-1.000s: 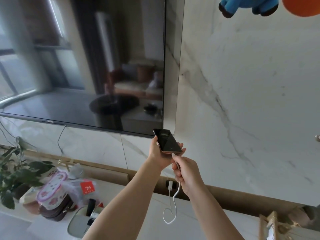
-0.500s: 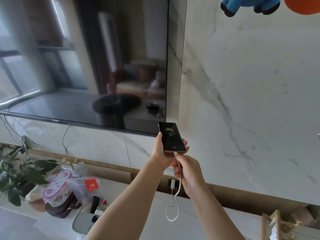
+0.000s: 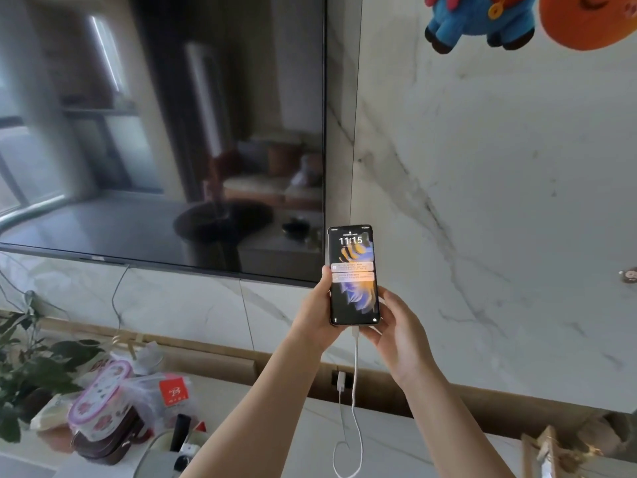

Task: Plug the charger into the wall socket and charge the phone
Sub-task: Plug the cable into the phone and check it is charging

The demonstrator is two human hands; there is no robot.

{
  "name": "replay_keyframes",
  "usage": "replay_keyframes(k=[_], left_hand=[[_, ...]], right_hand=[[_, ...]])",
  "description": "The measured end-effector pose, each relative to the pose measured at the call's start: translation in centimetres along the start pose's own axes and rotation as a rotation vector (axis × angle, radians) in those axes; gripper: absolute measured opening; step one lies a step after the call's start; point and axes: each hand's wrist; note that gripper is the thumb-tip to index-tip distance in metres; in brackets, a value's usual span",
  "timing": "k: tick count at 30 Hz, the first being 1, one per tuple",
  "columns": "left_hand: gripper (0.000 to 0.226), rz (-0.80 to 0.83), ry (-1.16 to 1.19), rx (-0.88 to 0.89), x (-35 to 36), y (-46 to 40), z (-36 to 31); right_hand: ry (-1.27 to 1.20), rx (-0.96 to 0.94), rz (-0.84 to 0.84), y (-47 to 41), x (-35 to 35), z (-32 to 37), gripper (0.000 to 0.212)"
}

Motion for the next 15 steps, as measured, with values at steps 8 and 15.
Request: replay_keyframes(k=[8,15], left_hand=[[0.042,0.139,-0.101,0.116,1.9,0.2,-1.8],[0.042,0.142,-0.101,0.138,2.9,0.5,-2.6]], right_hand=[[0.019,-0.140,0.134,-1.0,0.2,1.9,0.034],[0.114,-0.186,0.150,-0.9,0.4,2.5,0.032]])
Point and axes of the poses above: each hand's wrist, its own y-axis away from the middle knuckle, its own x-axis out of the palm, z = x × y, and after that the axes turned 11 degrees about z, right-handed
